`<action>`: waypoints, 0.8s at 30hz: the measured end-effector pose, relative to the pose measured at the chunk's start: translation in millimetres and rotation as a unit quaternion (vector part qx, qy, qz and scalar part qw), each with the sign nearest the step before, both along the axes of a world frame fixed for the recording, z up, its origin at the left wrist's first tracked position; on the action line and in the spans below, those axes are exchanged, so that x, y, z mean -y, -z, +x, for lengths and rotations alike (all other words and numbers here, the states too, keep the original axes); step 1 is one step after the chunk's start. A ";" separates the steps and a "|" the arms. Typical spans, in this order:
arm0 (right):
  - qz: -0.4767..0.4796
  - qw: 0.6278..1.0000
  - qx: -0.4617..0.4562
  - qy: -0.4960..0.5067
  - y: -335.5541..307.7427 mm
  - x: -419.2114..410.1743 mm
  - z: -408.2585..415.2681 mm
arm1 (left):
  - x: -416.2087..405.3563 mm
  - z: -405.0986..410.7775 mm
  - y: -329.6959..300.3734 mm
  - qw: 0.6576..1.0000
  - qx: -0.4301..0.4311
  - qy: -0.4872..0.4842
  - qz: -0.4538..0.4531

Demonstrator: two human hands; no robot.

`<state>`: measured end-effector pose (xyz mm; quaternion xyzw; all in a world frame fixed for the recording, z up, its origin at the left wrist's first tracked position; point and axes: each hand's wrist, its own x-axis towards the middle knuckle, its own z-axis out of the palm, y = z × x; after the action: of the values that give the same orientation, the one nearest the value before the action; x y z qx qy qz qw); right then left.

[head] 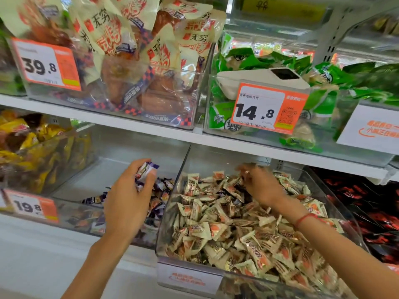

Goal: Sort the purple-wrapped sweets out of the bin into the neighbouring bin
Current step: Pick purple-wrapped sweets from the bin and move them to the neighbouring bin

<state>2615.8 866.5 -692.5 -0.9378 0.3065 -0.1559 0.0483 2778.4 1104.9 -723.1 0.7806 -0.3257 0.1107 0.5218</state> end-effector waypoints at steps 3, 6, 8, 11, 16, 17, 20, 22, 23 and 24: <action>-0.065 0.979 -0.195 -0.004 17.1 12.5 4.4 | 3.1 9.6 8.3 0.990 0.040 0.014 0.137; -0.110 0.969 -0.219 0.001 23.2 7.1 19.5 | 1.5 16.8 15.2 0.975 0.024 0.042 0.216; -0.097 0.977 -0.192 0.000 21.8 6.8 20.9 | 0.9 18.0 18.9 0.966 0.016 0.055 0.252; -0.061 0.986 -0.148 -0.042 14.6 0.5 10.4 | 1.9 17.0 17.6 0.968 0.010 0.047 0.245; -0.018 0.984 -0.091 -0.153 5.3 -25.4 -18.7 | 1.4 -13.4 -19.3 0.991 0.074 0.002 0.109; -0.017 0.982 -0.089 -0.164 3.2 -30.1 -26.2 | 1.5 -25.8 -27.8 0.992 0.089 0.011 0.084; -0.020 0.976 -0.094 -0.195 -3.4 -45.3 -48.7 | 11.3 -62.3 -40.3 0.984 0.131 0.097 0.066; -0.018 0.973 -0.104 -0.206 -7.0 -56.0 -61.9 | 25.4 -79.0 -37.8 0.970 0.121 0.174 0.119; -0.012 0.974 -0.107 -0.201 -9.0 -59.5 -68.3 | 33.6 -84.3 -34.4 0.960 0.116 0.204 0.153; -0.001 0.976 -0.107 -0.189 -11.3 -61.1 -75.2 | 42.2 -87.3 -29.0 0.947 0.119 0.229 0.191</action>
<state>2540.6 927.6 -681.2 -0.9901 0.1267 -0.0430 0.0433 2691.1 1062.7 -694.1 0.7511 -0.5706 0.0159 0.3317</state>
